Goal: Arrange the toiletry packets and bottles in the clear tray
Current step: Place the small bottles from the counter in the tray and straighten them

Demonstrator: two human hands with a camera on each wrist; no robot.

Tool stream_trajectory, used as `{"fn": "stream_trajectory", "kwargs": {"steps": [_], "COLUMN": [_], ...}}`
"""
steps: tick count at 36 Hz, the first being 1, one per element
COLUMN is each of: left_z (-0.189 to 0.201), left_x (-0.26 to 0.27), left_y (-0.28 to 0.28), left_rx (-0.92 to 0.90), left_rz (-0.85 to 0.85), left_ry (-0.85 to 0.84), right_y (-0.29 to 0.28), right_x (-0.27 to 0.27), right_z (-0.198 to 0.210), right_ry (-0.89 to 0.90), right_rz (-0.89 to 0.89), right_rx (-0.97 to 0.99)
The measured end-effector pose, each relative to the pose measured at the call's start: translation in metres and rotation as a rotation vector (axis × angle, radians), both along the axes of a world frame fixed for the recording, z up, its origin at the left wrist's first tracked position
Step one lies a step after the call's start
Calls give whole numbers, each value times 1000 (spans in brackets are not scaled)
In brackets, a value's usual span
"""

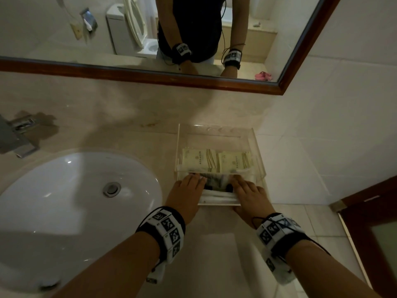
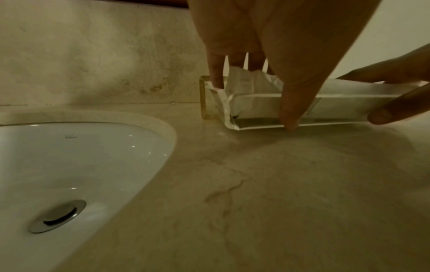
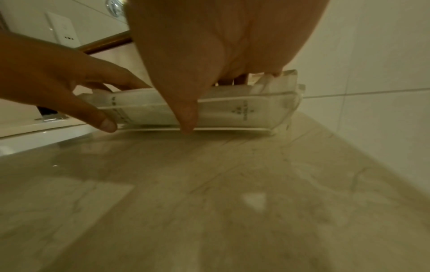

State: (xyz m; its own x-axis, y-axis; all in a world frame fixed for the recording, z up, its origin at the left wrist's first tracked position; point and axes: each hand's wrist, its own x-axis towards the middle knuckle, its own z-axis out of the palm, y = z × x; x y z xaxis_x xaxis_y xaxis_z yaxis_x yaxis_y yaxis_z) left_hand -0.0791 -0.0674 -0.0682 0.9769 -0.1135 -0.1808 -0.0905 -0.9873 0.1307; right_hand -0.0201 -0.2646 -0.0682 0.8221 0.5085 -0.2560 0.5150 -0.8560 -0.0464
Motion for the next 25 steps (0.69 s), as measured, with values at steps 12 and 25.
{"fn": "stream_trajectory", "kwargs": {"steps": [12,25], "left_z": [5,7], "left_x": [-9,-11], "left_y": [-2,-4], "left_rx": [-30,-13], "left_rz": [-17,33], "left_ry": [23,-32], "right_y": [-1,2], "right_x": [-7,-10], "right_z": [-1,-7], "right_ry": [-37,6], "right_rz": [-1,-39], "right_rx": [-84,57]}}
